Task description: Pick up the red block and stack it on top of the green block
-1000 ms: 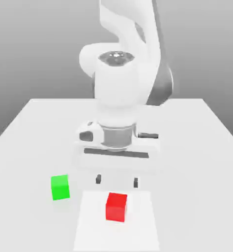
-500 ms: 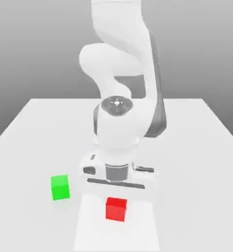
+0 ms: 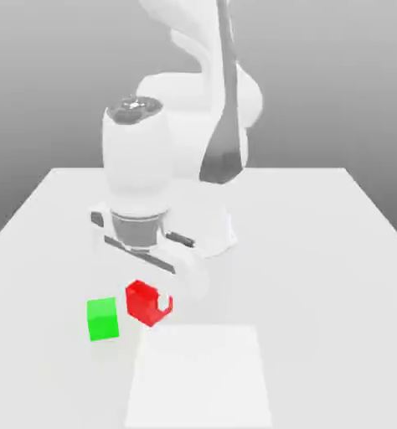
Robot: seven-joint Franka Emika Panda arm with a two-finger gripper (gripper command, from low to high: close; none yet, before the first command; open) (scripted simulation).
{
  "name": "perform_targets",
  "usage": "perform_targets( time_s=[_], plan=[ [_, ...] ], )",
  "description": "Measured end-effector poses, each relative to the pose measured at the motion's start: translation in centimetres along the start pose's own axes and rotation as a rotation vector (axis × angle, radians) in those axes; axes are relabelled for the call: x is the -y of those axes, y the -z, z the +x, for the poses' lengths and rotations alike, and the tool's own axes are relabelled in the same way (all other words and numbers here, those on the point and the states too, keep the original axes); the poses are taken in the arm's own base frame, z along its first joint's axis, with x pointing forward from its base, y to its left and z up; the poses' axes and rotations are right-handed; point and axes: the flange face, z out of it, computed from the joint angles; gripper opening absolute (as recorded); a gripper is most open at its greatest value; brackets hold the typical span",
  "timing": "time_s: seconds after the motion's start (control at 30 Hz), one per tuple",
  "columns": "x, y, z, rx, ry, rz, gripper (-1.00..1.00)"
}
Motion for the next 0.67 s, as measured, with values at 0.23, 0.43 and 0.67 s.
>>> perform_targets(
  time_s=[0.23, 0.43, 0.67],
  plan=[
    [-3.6, 1.2, 5.5, -0.008, -0.416, 0.001, -1.00],
    [-5.0, -1.3, 7.5, -0.016, -0.574, 0.000, -1.00],
    [-5.0, -4.7, 7.3, -0.015, -0.571, 0.001, 1.00]
  ],
)
